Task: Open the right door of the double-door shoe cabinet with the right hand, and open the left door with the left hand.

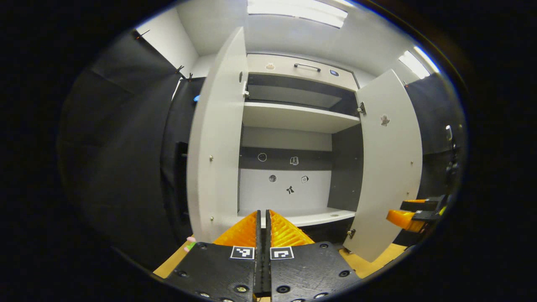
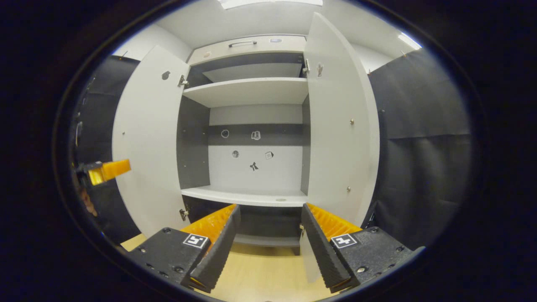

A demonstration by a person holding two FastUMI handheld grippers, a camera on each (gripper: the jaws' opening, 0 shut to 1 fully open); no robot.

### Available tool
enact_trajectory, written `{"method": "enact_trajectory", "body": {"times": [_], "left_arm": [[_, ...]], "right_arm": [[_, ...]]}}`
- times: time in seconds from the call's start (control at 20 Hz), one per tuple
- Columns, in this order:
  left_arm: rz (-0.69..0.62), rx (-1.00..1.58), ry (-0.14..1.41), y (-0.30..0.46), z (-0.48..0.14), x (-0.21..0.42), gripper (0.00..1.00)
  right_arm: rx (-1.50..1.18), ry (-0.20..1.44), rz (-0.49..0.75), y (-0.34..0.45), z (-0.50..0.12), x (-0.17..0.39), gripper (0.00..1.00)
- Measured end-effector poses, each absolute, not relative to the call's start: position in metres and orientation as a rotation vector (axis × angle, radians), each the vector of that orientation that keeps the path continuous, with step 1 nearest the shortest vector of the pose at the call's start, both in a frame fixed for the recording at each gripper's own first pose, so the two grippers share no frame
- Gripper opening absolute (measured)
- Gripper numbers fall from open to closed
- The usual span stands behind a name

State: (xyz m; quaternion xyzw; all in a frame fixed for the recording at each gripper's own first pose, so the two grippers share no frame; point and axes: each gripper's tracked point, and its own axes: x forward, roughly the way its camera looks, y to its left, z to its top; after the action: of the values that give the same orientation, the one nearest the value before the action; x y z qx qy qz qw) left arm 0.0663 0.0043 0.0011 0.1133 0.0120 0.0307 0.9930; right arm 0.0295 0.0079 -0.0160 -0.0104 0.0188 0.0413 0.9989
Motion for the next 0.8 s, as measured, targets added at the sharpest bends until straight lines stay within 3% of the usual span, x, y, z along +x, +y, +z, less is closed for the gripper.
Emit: {"method": "enact_trajectory", "body": {"times": [0.25,0.3,0.4,0.45,0.5,0.55,0.65,0.8], "left_arm": [[-0.036,0.160,0.063,-0.036,-0.027,0.083,0.00],[-0.021,0.170,0.050,-0.035,-0.025,0.086,0.19],[-0.001,0.192,0.051,-0.034,-0.026,0.089,0.31],[0.002,0.193,0.057,-0.037,-0.028,0.089,0.46],[0.012,0.190,0.062,-0.036,-0.029,0.089,0.55],[0.025,0.185,0.068,-0.034,-0.029,0.090,0.84],[0.039,0.157,0.063,-0.032,-0.027,0.090,0.95],[0.049,0.135,0.069,-0.030,-0.025,0.088,0.93]], "right_arm": [[-0.025,0.011,0.066,0.000,-0.010,0.016,0.92],[-0.023,0.013,0.064,0.000,-0.011,0.015,0.92],[-0.023,0.016,0.061,-0.003,-0.012,0.014,0.92],[-0.023,0.016,0.062,-0.003,-0.011,0.014,0.92],[-0.018,0.016,0.062,-0.002,-0.013,0.013,0.92],[-0.011,0.013,0.065,-0.001,-0.012,0.012,0.92],[-0.008,0.007,0.070,0.002,-0.011,0.013,0.92],[-0.018,-0.005,0.061,0.000,-0.007,0.012,0.92]]}}
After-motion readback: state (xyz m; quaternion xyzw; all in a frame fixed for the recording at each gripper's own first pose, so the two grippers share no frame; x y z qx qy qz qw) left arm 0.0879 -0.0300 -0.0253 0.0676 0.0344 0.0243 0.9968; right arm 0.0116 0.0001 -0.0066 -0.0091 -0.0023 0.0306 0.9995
